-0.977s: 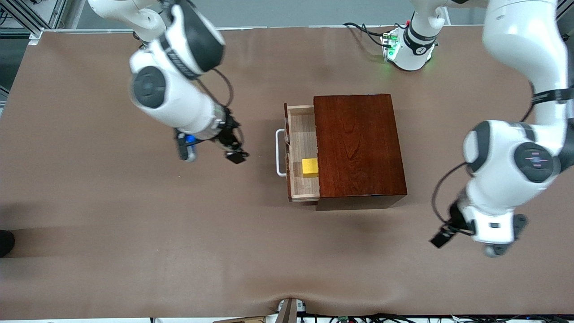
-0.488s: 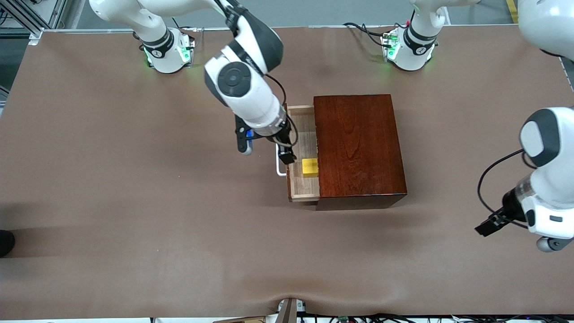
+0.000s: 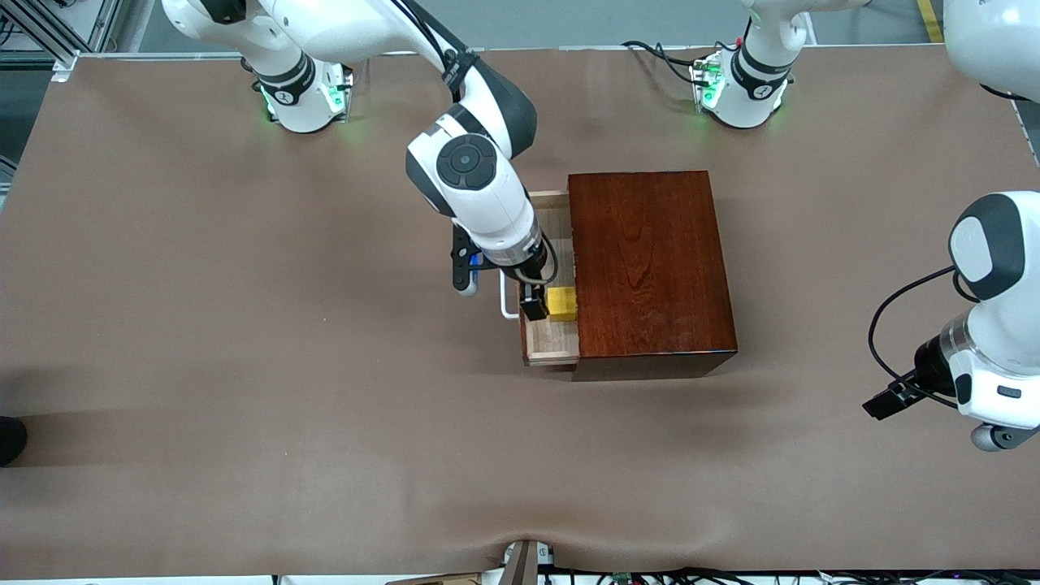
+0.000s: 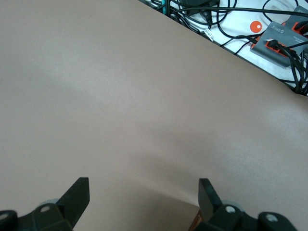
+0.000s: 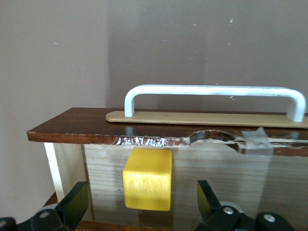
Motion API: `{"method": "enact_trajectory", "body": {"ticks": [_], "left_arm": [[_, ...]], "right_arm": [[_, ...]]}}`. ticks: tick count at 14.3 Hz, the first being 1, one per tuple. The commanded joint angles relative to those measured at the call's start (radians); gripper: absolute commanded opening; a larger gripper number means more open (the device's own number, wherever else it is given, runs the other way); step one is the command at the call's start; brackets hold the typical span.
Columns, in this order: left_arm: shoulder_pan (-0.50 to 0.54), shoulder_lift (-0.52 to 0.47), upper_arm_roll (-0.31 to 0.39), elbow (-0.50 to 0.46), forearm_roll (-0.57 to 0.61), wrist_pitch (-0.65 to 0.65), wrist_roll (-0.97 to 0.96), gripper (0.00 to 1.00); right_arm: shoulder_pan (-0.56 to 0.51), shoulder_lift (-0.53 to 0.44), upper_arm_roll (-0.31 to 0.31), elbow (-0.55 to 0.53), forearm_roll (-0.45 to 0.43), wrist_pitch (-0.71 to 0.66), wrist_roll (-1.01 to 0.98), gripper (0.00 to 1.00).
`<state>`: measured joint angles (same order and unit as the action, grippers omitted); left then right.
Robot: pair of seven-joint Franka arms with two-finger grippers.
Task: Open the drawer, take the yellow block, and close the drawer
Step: 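Lower the right gripper into the drawer and grasp the yellow block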
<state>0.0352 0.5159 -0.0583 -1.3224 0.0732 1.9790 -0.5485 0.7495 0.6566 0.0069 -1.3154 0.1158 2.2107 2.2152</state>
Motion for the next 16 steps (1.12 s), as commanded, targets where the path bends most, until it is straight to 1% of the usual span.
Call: {"method": "enact_trajectory", "body": {"ticks": [1,5,10,14,16], "left_arm": [[0.012,-0.016,-0.008,-0.014,-0.006,-0.012,0.024,1.0],[0.009,-0.011,-0.009,-0.014,-0.006,-0.012,0.024,1.0],[0.011,-0.01,-0.009,-0.014,-0.004,-0.012,0.024,1.0],[0.011,-0.01,-0.009,-0.014,-0.004,-0.012,0.024,1.0],[0.009,-0.008,-0.009,-0.014,-0.004,-0.012,0.024,1.0]], "right_arm": [[0.033,0.06,-0.012,0.079,-0.091,0.003,0.107,1.0],[0.059,0.095,-0.013,0.09,-0.1,0.021,0.123,1.0],[0.064,0.126,-0.013,0.093,-0.102,0.055,0.127,1.0],[0.059,0.155,-0.013,0.137,-0.102,0.058,0.129,1.0],[0.059,0.162,-0.013,0.139,-0.102,0.066,0.127,1.0]]}}
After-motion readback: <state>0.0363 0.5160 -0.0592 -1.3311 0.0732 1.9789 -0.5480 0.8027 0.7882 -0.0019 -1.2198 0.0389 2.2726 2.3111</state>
